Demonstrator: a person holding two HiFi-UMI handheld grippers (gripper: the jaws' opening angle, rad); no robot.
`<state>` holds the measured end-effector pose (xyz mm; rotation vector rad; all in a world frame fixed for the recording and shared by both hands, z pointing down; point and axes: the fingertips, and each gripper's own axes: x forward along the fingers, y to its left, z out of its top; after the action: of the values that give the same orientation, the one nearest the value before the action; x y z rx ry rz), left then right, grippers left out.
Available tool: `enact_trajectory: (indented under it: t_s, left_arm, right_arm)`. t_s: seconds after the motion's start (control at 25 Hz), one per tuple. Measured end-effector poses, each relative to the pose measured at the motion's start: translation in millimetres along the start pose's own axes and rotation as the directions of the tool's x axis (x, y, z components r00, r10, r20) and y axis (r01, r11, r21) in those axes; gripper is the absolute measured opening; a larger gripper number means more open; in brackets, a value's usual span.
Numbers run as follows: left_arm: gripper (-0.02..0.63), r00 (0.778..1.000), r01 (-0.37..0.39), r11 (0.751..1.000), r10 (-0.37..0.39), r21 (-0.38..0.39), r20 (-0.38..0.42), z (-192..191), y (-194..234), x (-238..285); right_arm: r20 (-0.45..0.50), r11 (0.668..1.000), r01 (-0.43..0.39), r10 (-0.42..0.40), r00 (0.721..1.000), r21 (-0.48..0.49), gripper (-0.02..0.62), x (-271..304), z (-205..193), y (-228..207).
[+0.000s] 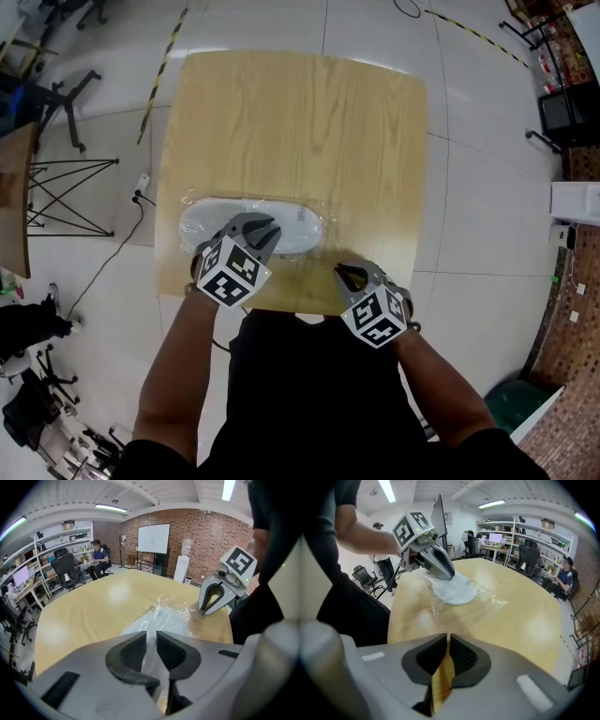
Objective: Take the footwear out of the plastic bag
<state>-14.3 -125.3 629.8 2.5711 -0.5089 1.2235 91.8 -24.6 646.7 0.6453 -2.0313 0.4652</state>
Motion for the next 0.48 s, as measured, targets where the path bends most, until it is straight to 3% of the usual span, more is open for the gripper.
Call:
enact_trajectory:
  t_s: [0.48]
  left_arm:
    - [0.066, 1.0, -0.009, 1.0, 0.009, -0.005, 0.021, 2.5, -0.2, -2.5]
  right_arm:
    - [-0.024, 0.999, -0.044, 0.044, 0.999, 0.007, 0.002, -1.1, -3.8, 3.5]
